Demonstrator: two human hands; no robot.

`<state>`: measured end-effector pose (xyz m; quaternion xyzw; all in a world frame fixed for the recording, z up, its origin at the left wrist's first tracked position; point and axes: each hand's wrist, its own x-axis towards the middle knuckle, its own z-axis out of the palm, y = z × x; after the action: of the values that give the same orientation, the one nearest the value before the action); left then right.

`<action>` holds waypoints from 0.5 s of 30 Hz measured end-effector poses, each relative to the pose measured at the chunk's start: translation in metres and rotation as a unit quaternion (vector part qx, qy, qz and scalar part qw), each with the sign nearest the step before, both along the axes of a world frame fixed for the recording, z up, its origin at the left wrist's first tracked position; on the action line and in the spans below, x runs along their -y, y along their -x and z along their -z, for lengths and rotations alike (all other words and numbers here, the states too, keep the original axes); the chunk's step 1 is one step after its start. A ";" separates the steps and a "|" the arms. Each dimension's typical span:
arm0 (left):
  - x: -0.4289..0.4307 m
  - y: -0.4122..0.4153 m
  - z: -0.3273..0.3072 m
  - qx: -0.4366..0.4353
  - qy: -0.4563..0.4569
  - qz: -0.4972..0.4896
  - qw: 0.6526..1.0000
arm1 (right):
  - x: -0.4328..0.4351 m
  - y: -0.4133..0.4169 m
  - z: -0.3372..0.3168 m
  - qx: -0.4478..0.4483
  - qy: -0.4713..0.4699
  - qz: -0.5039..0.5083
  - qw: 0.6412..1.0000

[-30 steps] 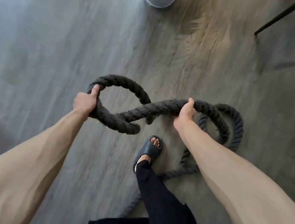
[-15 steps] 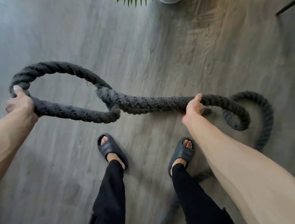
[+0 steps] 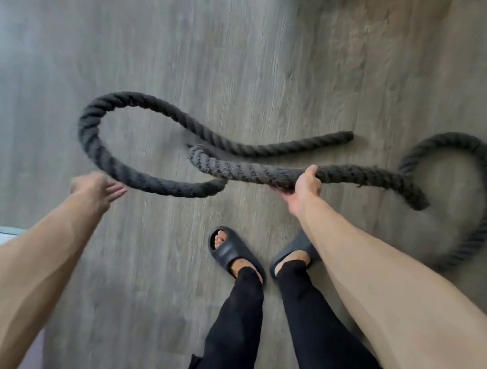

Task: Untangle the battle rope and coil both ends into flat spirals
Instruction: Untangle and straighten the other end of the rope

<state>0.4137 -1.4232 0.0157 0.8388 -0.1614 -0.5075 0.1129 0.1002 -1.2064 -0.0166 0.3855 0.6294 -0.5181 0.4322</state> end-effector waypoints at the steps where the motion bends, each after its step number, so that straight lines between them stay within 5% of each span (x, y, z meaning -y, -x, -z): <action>1: -0.014 0.011 0.005 -0.003 -0.006 0.029 1.000 | 0.004 -0.008 0.004 -0.001 -0.007 -0.006 1.000; 3: -0.046 0.038 0.016 0.023 -0.005 0.164 0.986 | 0.008 -0.017 0.010 -0.009 -0.026 -0.012 1.000; 5: -0.068 0.067 0.021 0.064 0.011 0.368 0.928 | 0.007 -0.018 0.012 -0.005 -0.042 -0.013 0.999; 8: -0.088 0.118 0.022 0.067 0.106 0.622 0.773 | -0.001 -0.007 0.007 0.004 -0.067 -0.044 0.997; 11: -0.095 0.171 0.017 0.006 0.164 0.780 0.603 | -0.002 0.015 -0.006 -0.012 -0.075 -0.058 0.995; 12: -0.095 0.182 0.013 -0.003 0.175 0.802 0.571 | 0.000 0.023 -0.011 -0.019 -0.077 -0.055 0.995; 15: -0.096 0.202 -0.003 0.057 0.197 0.778 0.593 | 0.004 0.041 -0.025 -0.044 -0.024 -0.034 0.998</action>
<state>0.2120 -1.3274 0.0187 0.3792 -0.8550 -0.3091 -0.1722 0.0588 -1.2107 0.0086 0.3511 0.6725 -0.5043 0.4125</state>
